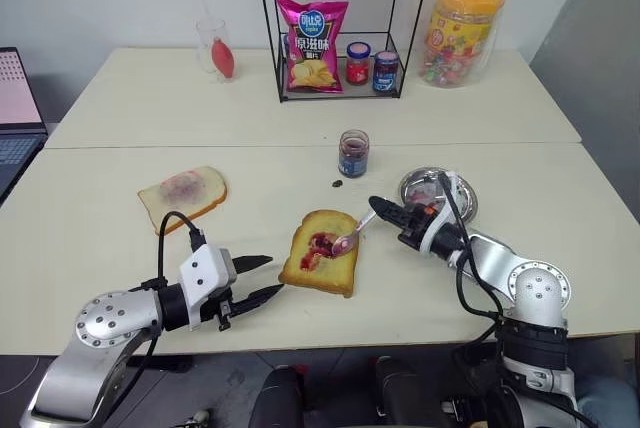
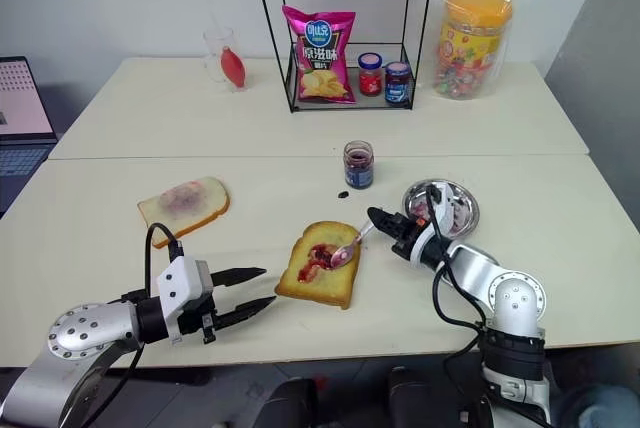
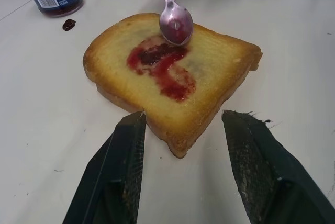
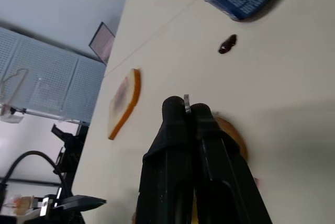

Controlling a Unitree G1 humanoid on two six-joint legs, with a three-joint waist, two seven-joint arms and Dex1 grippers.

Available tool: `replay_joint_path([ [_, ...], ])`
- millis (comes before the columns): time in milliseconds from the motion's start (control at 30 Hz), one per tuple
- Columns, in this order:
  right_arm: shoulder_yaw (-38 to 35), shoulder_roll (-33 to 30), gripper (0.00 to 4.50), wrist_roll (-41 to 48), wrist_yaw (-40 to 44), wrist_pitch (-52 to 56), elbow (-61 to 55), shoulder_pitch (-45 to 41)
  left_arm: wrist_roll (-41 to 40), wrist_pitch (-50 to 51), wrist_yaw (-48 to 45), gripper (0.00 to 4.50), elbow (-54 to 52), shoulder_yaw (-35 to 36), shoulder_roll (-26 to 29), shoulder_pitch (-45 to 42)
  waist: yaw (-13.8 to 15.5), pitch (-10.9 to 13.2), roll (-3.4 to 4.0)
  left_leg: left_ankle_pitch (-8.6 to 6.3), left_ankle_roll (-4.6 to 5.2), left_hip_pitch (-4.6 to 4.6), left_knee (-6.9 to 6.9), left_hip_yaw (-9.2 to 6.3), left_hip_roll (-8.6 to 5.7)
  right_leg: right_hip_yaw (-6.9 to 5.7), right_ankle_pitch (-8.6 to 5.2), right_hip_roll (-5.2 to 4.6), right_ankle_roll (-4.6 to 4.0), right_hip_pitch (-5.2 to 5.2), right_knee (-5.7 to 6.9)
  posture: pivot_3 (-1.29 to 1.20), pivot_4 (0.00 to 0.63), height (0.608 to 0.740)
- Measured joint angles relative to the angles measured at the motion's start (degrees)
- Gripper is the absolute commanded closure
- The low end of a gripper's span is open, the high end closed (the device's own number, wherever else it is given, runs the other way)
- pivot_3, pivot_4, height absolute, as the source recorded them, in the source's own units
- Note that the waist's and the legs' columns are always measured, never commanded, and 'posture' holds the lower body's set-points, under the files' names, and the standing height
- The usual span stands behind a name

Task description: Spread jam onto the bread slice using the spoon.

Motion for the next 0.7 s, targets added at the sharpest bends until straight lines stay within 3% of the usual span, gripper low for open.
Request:
replay_joint_path([
  [333, 0.9, -1.77, 4.46, 4.56, -1.72, -1.23, -2.25, -2.0, -3.13, 2.27, -0.86, 2.09, -1.5, 1.52, 1.78, -2.58, 0.14, 0.03, 0.0, 0.0, 0.0, -0.1, 0.02, -0.05, 0.0, -0.04, 0.01, 0.0, 0.01, -0.08, 0.01, 0.0, 0.15, 0.74],
  [467, -0.31, -4.3, 4.46, 7.78, -2.02, -3.14, -5.58, -2.58, -8.75, 7.73, -1.95, 2.09, -6.29, 2.67, 4.7, -9.49, 0.1, 0.01, 0.0, 0.0, 0.0, -0.05, 0.02, 0.03, -0.02, 0.02, 0.0, -0.01, 0.02, 0.01, -0.05, 0.0, 0.15, 0.74],
  [700, -5.58, -11.93, 4.46, 9.07, -3.4, -8.27, -6.73, -1.09, -14.18, 18.44, -1.21, 2.09, -10.04, -6.69, 3.16, -24.57, 0.14, 0.02, 0.0, 0.0, 0.0, -0.04, 0.04, -0.02, -0.06, 0.0, 0.01, 0.0, 0.08, 0.06, -0.04, 0.0, 0.15, 0.74],
])
